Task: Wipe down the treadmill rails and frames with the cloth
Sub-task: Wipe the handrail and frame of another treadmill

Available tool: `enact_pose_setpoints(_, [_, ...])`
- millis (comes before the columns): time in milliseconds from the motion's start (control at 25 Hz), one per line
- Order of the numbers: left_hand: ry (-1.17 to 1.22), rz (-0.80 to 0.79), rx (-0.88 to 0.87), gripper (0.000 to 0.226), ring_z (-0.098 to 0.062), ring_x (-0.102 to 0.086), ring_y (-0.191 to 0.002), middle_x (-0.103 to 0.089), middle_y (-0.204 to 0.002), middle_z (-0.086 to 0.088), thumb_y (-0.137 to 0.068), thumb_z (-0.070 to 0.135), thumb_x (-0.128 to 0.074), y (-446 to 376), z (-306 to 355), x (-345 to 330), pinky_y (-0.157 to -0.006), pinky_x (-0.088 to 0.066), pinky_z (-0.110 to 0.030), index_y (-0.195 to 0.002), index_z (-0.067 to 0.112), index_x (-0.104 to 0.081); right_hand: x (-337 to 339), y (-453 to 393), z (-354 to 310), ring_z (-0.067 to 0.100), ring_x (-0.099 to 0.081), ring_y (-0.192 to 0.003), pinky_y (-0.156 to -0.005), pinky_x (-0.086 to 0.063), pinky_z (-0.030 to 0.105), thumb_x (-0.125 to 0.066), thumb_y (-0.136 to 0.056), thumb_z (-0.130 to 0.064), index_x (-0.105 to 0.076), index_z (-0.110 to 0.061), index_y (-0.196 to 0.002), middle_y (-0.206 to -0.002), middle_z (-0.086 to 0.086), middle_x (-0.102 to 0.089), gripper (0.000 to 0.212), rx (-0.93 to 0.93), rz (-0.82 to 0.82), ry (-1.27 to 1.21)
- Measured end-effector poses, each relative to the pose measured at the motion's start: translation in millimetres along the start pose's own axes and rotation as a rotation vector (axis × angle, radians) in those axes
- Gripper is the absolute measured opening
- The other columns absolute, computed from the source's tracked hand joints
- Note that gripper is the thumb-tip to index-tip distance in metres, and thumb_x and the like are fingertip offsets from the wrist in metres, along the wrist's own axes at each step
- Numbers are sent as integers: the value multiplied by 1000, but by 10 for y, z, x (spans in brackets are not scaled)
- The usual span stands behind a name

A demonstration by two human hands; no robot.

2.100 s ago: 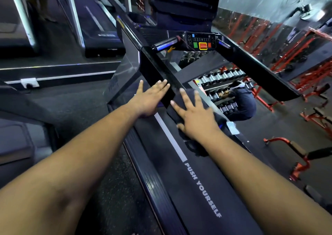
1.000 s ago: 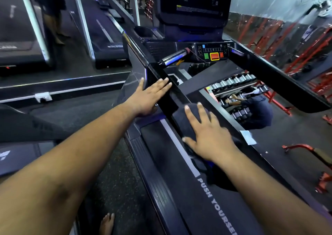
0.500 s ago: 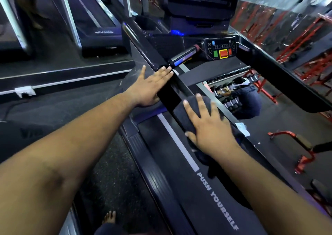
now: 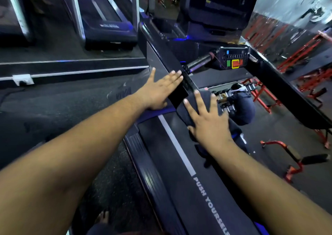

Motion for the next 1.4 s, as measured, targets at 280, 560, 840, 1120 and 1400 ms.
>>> enact_pose_setpoints(280, [-35,-7,21,108,-12,10,-153,19,-166,2,-86,28,-65,-196,-337,166,-115,3,-71,-157,18,15,153,-898,-123,47,-18,-145,-96,-47,61,-58,-90,-57,7,-42,-155,-167,5,10,94,-29,-85,-229])
enact_pose_setpoints(560, [-90,-45,-75,110,-10,11,-153,22,-165,5,-84,29,-65,-373,-756,313,-116,5,-70,-156,20,16,63,-551,160,30,-4,-154,-114,-32,58,-55,-90,-57,17,-45,-151,-166,-5,14,95,-32,-120,-381])
enact_pose_setpoints(840, [-75,-112,-123,110,-6,12,-151,21,-164,6,-81,27,-65,-755,-920,436,-117,4,-68,-157,21,14,202,-1531,-68,32,-12,-151,-107,-38,59,-54,-92,-59,15,-37,-155,-167,-1,10,95,-3,-158,-561])
enact_pose_setpoints(1120, [-150,-252,-557,110,0,15,-148,21,-162,10,-70,55,-49,-1036,-536,416,-116,18,-60,-158,23,9,143,-1069,175,29,-30,-145,-96,-47,50,-40,-89,-74,14,-41,-154,-167,-1,-6,91,-103,-116,-533])
enact_pose_setpoints(1400, [-192,-144,-1048,107,-5,10,-152,14,-166,4,-82,81,-35,-1377,-608,393,-118,12,-61,-159,20,6,166,-944,168,26,-47,-132,-95,-47,46,-22,-83,-87,4,-47,-154,-155,-1,-36,86,-438,-121,-443])
Point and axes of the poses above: each hand's wrist, its own y-axis away from the middle knuckle, its own x-axis out of the back of the hand, z = x × y, the point moved 6 cm from there along -y, towards the middle knuckle
